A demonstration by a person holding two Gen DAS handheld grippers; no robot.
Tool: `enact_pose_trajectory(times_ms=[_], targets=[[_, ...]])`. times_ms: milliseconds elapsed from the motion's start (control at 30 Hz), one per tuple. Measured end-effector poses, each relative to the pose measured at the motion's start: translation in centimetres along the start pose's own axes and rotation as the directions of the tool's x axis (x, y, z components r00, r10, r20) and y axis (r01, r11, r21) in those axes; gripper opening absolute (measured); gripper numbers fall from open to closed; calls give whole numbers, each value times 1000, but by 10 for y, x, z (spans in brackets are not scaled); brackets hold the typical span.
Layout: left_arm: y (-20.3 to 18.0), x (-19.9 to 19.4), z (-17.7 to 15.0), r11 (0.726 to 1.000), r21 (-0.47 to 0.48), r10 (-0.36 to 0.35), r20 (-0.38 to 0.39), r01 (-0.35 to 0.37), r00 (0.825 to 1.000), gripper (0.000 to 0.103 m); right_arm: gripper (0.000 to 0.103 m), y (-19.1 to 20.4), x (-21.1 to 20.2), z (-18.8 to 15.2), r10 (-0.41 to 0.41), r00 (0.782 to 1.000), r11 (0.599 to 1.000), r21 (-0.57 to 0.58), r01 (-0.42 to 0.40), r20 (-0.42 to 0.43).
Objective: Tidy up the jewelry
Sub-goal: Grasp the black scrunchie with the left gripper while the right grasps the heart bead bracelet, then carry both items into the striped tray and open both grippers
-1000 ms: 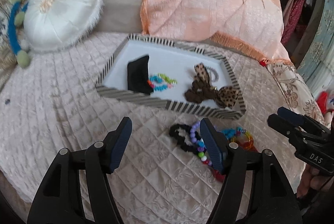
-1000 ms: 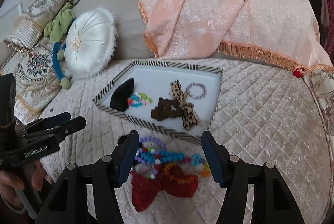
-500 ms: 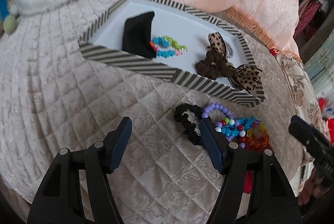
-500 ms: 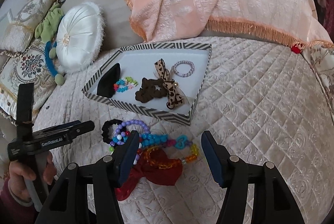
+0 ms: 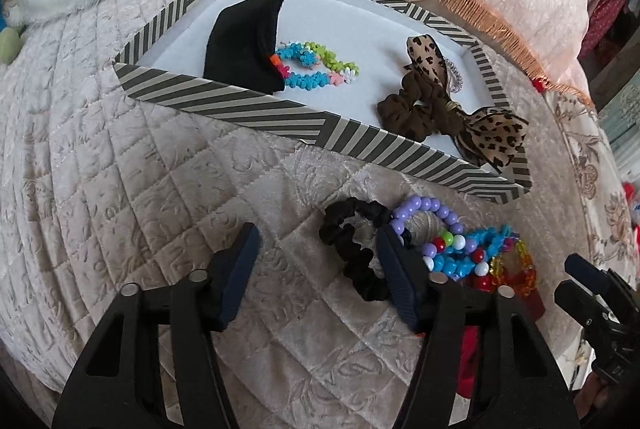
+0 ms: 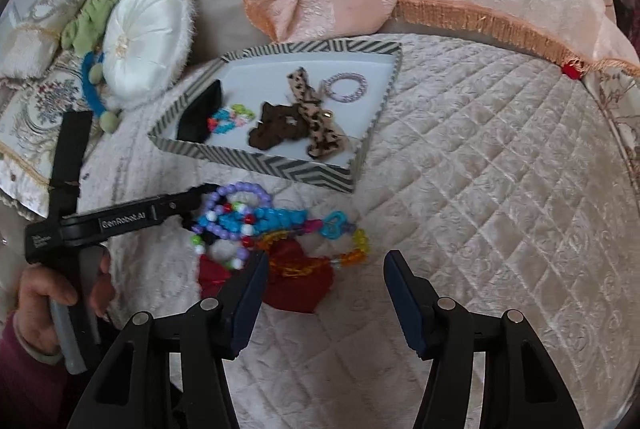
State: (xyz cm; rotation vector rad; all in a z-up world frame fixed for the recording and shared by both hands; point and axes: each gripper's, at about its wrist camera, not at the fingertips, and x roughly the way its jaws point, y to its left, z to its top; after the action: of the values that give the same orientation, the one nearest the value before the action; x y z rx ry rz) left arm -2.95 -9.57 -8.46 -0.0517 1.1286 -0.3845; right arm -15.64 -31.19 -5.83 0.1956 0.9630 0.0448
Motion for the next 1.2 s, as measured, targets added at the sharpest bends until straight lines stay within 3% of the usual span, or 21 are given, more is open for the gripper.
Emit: enact_pose_trajectory(times_ms=[100, 200, 367, 467, 500, 533, 600, 733, 867, 1000, 1200], targets=[[1, 1, 2, 1000, -1, 18, 4, -18, 1000, 39, 56, -8, 7, 1, -1, 1000, 1000, 22, 1, -17], [4, 2, 3, 1000, -9, 17, 3, -17, 1000, 27, 48, -20, 18, 4, -41, 999, 998, 45, 43, -30], [0, 6, 3, 1000, 9, 21, -3, -21, 1000, 27, 46, -22, 32, 7, -26, 998, 999, 42, 28, -51], [-2, 7, 3, 999, 21, 26, -1, -26, 1000, 27, 36, -18, 49, 3, -76, 991, 997, 9, 78, -108], [-2, 6, 3, 999, 24, 26, 0, -26, 1000, 20, 34, -16, 52, 2, -97, 989, 995, -3, 97, -108], [-2, 7, 3, 999, 28, 22, -1, -22, 1000, 10, 28, -15, 53, 1, -105, 989, 994, -14, 104, -103], [-2, 6, 4, 1000, 25, 6, -1, -6, 1000, 8, 8, -13, 51, 2, -118, 989, 993, -27, 116, -89], [0, -3, 5, 999, 26, -37, 16, 37, 999, 6, 8, -17, 41, 3, -103, 993, 995, -13, 102, -56], [9, -21, 6, 997, 15, -71, 47, 70, 996, 6, 8, -18, 12, 8, -29, 999, 999, 23, 28, 44], [23, -39, 8, 995, -27, -91, 74, 93, 993, 6, 8, -19, -17, 15, 30, 989, 998, 55, -38, 144], [31, -76, 11, 995, -34, -90, 154, 96, 984, 6, 8, -8, -34, 20, 84, 977, 994, 51, -95, 196]])
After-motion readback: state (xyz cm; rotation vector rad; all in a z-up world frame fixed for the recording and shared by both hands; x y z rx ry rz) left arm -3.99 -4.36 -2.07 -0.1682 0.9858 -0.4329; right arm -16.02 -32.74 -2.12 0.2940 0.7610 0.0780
